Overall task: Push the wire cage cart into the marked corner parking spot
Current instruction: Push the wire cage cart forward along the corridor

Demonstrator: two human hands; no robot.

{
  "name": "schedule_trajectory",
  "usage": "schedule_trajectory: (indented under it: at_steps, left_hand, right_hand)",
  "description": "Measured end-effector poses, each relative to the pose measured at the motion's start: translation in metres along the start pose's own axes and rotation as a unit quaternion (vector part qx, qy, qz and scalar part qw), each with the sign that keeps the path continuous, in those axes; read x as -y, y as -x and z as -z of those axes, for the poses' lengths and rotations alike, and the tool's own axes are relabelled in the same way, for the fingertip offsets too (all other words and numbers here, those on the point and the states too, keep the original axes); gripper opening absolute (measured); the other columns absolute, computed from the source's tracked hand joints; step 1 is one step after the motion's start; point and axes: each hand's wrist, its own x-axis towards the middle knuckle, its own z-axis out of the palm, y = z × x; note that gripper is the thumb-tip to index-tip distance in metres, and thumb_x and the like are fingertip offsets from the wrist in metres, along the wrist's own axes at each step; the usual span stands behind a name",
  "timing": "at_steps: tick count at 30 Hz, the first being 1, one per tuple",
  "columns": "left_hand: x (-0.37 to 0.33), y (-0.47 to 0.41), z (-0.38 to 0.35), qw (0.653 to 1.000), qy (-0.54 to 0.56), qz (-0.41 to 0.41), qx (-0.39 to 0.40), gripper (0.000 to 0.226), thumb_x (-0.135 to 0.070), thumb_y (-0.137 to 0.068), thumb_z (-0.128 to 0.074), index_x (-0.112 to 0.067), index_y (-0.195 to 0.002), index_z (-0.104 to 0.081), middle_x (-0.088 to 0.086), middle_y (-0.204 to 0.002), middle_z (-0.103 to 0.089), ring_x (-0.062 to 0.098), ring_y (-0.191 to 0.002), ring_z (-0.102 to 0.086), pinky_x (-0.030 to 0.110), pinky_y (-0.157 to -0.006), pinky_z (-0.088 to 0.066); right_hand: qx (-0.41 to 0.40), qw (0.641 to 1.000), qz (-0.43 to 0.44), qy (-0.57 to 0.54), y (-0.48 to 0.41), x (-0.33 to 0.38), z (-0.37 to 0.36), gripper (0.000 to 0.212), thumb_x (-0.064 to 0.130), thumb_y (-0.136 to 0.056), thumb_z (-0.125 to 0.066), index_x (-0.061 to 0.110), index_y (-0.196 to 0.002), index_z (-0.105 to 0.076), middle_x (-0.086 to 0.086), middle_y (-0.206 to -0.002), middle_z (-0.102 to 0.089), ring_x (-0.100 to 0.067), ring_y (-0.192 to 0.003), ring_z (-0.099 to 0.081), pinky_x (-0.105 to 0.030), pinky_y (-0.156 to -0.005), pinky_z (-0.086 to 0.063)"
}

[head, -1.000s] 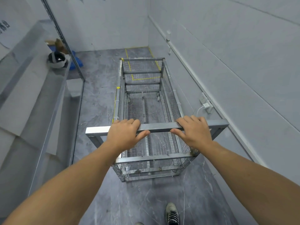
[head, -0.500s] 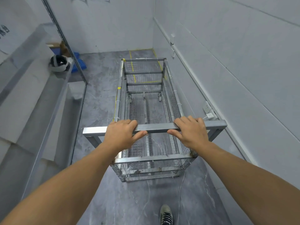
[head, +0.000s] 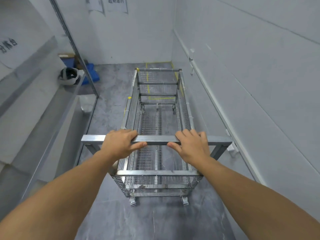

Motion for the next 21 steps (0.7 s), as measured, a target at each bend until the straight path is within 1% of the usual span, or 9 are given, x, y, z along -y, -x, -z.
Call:
schedule_trajectory:
  at_steps: [2,4,6,8,10,12,14,18,21]
  left_hand:
    - [0.010,-0.019,-0.006,1.000,-0.001,0.001,-0.003,0.072,-0.090,-0.072,-0.005,-0.027,-0.075,-0.040,-0.010,-0.068,-0.047,0.015,-0.062,-0.043,0.032,-0.056,-0.024]
    - [0.018,-0.038,-0.012,1.000,0.004,-0.002,-0.007,0.066,-0.088,-0.076,-0.014,-0.027,-0.073,-0.040,-0.010,-0.068,-0.048,0.015,-0.061,-0.044,0.032,-0.056,-0.024]
    - [0.026,-0.061,-0.018,1.000,0.004,-0.009,-0.011,0.062,-0.084,-0.079,-0.023,-0.025,-0.072,-0.042,-0.009,-0.067,-0.050,0.015,-0.060,-0.046,0.031,-0.053,-0.024]
    - [0.037,-0.083,-0.023,1.000,0.001,-0.018,-0.014,0.065,-0.085,-0.080,-0.023,-0.024,-0.071,-0.042,-0.009,-0.066,-0.052,0.015,-0.058,-0.047,0.029,-0.050,-0.022]
    - [0.047,-0.106,-0.028,1.000,0.003,-0.022,-0.019,0.064,-0.085,-0.080,-0.021,-0.024,-0.069,-0.040,-0.009,-0.064,-0.050,0.015,-0.057,-0.046,0.029,-0.050,-0.022]
    - [0.057,-0.130,-0.031,0.999,0.007,-0.030,-0.022,0.063,-0.084,-0.081,-0.021,-0.025,-0.069,-0.038,-0.009,-0.063,-0.047,0.015,-0.056,-0.045,0.029,-0.048,-0.022]
    - [0.068,-0.153,-0.034,0.999,0.003,-0.036,-0.016,0.062,-0.083,-0.082,-0.022,-0.024,-0.070,-0.039,-0.009,-0.063,-0.047,0.016,-0.056,-0.046,0.028,-0.046,-0.019]
    - [0.092,-0.198,-0.039,0.999,0.003,-0.036,-0.007,0.060,-0.080,-0.083,-0.026,-0.023,-0.071,-0.040,-0.007,-0.065,-0.049,0.018,-0.059,-0.048,0.027,-0.046,-0.017]
    - [0.109,-0.232,-0.042,0.999,-0.002,-0.032,0.012,0.059,-0.080,-0.083,-0.025,-0.024,-0.072,-0.039,-0.008,-0.066,-0.047,0.018,-0.061,-0.048,0.031,-0.049,-0.021]
  right_hand:
    - [-0.008,1.000,-0.001,0.000,-0.020,-0.004,-0.002,0.071,0.078,-0.083,0.000,0.032,-0.101,-0.051,0.011,-0.097,-0.056,-0.018,-0.093,-0.048,-0.039,-0.082,-0.031]
    - [-0.015,1.000,-0.003,0.000,-0.040,-0.010,-0.006,0.071,0.078,-0.083,0.000,0.032,-0.100,-0.051,0.011,-0.097,-0.056,-0.018,-0.093,-0.049,-0.039,-0.081,-0.031]
    - [-0.024,1.000,-0.005,0.006,-0.062,-0.016,-0.011,0.067,0.078,-0.085,-0.005,0.033,-0.100,-0.052,0.011,-0.097,-0.057,-0.018,-0.092,-0.050,-0.039,-0.081,-0.032]
    - [-0.026,0.999,-0.009,0.016,-0.085,-0.022,-0.016,0.063,0.077,-0.087,-0.009,0.034,-0.103,-0.052,0.011,-0.097,-0.057,-0.017,-0.092,-0.050,-0.040,-0.082,-0.032]
    - [-0.035,0.999,-0.014,0.026,-0.109,-0.028,-0.021,0.063,0.077,-0.088,-0.012,0.033,-0.105,-0.054,0.010,-0.096,-0.058,-0.018,-0.090,-0.050,-0.039,-0.081,-0.032]
    - [-0.050,0.998,-0.017,0.032,-0.134,-0.033,-0.026,0.064,0.077,-0.087,-0.013,0.032,-0.104,-0.056,0.009,-0.095,-0.059,-0.018,-0.088,-0.051,-0.038,-0.079,-0.030]
    - [-0.065,0.997,-0.016,0.034,-0.158,-0.038,-0.032,0.063,0.076,-0.088,-0.016,0.031,-0.102,-0.056,0.008,-0.093,-0.061,-0.019,-0.086,-0.052,-0.038,-0.077,-0.029]
    - [-0.092,0.995,-0.017,0.032,-0.207,-0.043,-0.041,0.063,0.075,-0.089,-0.019,0.026,-0.098,-0.058,0.004,-0.088,-0.062,-0.023,-0.080,-0.054,-0.040,-0.076,-0.035]
    - [-0.114,0.993,-0.015,0.022,-0.243,-0.048,-0.047,0.062,0.073,-0.089,-0.023,0.023,-0.094,-0.059,0.002,-0.082,-0.060,-0.025,-0.074,-0.053,-0.039,-0.074,-0.036]
